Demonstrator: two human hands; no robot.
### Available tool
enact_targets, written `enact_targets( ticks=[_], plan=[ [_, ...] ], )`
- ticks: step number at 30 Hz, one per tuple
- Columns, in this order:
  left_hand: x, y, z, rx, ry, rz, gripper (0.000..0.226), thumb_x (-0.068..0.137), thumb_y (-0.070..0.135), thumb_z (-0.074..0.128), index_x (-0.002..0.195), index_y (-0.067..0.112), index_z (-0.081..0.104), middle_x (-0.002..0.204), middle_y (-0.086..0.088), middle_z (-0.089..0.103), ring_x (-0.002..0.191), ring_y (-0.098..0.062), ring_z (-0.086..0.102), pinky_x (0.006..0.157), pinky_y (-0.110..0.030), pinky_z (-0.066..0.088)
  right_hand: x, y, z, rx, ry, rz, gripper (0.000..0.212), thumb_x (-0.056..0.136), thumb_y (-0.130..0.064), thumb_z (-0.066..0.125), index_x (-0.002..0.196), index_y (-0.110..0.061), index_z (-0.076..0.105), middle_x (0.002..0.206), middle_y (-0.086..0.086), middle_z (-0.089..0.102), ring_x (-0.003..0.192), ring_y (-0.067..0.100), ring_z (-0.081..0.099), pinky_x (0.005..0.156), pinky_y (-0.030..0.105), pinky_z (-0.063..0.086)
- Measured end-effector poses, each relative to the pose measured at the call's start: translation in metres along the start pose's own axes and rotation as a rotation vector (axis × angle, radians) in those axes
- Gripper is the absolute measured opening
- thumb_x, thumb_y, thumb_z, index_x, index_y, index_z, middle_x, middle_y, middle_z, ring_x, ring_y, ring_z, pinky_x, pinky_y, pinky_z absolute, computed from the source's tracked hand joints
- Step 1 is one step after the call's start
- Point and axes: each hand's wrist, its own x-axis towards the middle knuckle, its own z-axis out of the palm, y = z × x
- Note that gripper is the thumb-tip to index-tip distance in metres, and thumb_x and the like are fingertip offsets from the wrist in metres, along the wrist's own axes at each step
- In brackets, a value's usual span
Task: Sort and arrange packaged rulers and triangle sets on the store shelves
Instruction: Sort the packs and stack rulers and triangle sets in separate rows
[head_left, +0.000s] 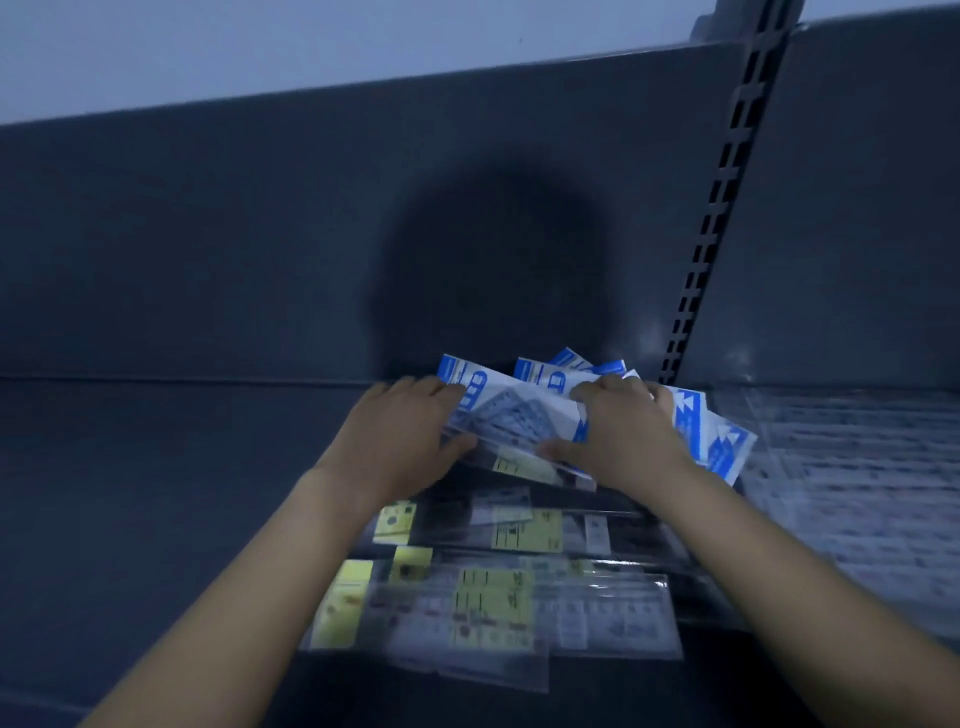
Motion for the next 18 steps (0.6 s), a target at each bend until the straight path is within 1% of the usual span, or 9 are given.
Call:
enact_targets(
  ticks=[3, 6, 8, 9, 11, 14, 15, 17, 18],
  plan=[
    [0.015, -0.009, 0.002, -0.028, 0.010, 0.091, 0.057, 0.091, 0.056, 0.043, 0.139, 0.025, 0.040, 0.136, 0.003, 0.049, 0.121, -0.019, 0.047, 0.099, -0.035, 0.035, 0.003, 0.000, -0.003, 0.146, 0.005, 0.043, 0.042, 0.069, -0.053, 0.073, 0.097, -0.027, 0.056, 0.099, -0.006, 0.054, 0.105, 0.016, 0.043, 0.095, 0.033, 0.017],
    [0.026, -0.016, 0.003, -0.080, 0.058, 0.176, 0.056, 0.092, 0.055, 0.043, 0.139, 0.025, 0.041, 0.139, 0.003, 0.048, 0.121, -0.019, 0.047, 0.099, -0.033, 0.033, -0.002, 0.001, -0.006, 0.299, 0.048, 0.040, 0.027, 0.072, -0.024, 0.077, 0.072, -0.030, 0.050, 0.081, -0.013, 0.059, 0.089, 0.011, 0.052, 0.092, 0.027, 0.019],
    [0.034, -0.019, 0.006, -0.134, 0.091, 0.256, 0.054, 0.092, 0.052, 0.045, 0.138, 0.025, 0.042, 0.139, 0.005, 0.047, 0.122, -0.019, 0.047, 0.098, -0.032, 0.032, -0.008, 0.002, -0.007, 0.427, 0.057, 0.064, 0.028, 0.077, -0.012, 0.072, 0.070, -0.029, 0.051, 0.076, -0.012, 0.060, 0.082, 0.013, 0.058, 0.090, 0.026, 0.035],
    [0.038, -0.020, 0.008, -0.165, 0.098, 0.303, 0.054, 0.091, 0.052, 0.048, 0.138, 0.026, 0.042, 0.139, 0.006, 0.047, 0.122, -0.018, 0.047, 0.098, -0.032, 0.032, -0.013, 0.002, -0.007, 0.499, 0.077, 0.066, 0.029, 0.079, -0.009, 0.070, 0.069, -0.028, 0.051, 0.075, -0.011, 0.060, 0.079, 0.014, 0.058, 0.081, 0.021, 0.041],
    [0.044, -0.019, 0.010, -0.239, 0.107, 0.421, 0.064, 0.083, 0.055, 0.060, 0.136, 0.025, 0.043, 0.139, 0.006, 0.046, 0.123, -0.017, 0.046, 0.101, -0.031, 0.031, -0.025, 0.001, -0.005, 0.641, 0.159, 0.046, 0.028, 0.083, -0.006, 0.067, 0.071, -0.026, 0.052, 0.074, -0.011, 0.059, 0.074, 0.013, 0.057, 0.068, 0.013, 0.042],
    [0.050, -0.015, 0.009, -0.322, 0.088, 0.548, 0.085, 0.067, 0.057, 0.075, 0.138, 0.023, 0.042, 0.140, 0.005, 0.044, 0.128, -0.015, 0.041, 0.105, -0.029, 0.024, -0.042, -0.004, -0.009, 0.927, 0.242, -0.002, 0.017, 0.087, -0.005, 0.064, 0.078, -0.018, 0.057, 0.076, -0.009, 0.059, 0.066, 0.005, 0.053, 0.064, 0.012, 0.042],
    [0.052, -0.013, 0.009, -0.342, 0.114, 0.567, 0.079, 0.066, 0.055, 0.076, 0.132, 0.024, 0.046, 0.134, 0.006, 0.048, 0.124, -0.016, 0.043, 0.102, -0.028, 0.023, -0.046, -0.004, -0.011, 1.006, 0.247, -0.016, 0.014, 0.087, -0.004, 0.063, 0.080, -0.014, 0.057, 0.074, -0.006, 0.059, 0.063, 0.005, 0.052, 0.062, 0.013, 0.042],
    [0.053, -0.008, 0.007, -0.409, 0.184, 0.576, 0.046, 0.071, 0.050, 0.074, 0.108, 0.029, 0.054, 0.108, 0.009, 0.057, 0.110, -0.018, 0.050, 0.097, -0.027, 0.024, -0.055, -0.002, -0.018, 1.097, 0.238, -0.029, 0.010, 0.087, -0.006, 0.063, 0.080, -0.010, 0.057, 0.067, 0.000, 0.055, 0.058, 0.010, 0.046, 0.054, 0.016, 0.038],
    [0.054, -0.007, 0.005, -0.463, 0.165, 0.554, 0.032, 0.074, 0.047, 0.072, 0.095, 0.035, 0.051, 0.096, 0.011, 0.058, 0.105, -0.019, 0.050, 0.099, -0.028, 0.025, -0.058, 0.000, -0.022, 1.132, 0.235, -0.032, 0.009, 0.085, -0.008, 0.064, 0.080, -0.009, 0.057, 0.064, 0.000, 0.053, 0.057, 0.012, 0.043, 0.052, 0.017, 0.035]
  ],
)
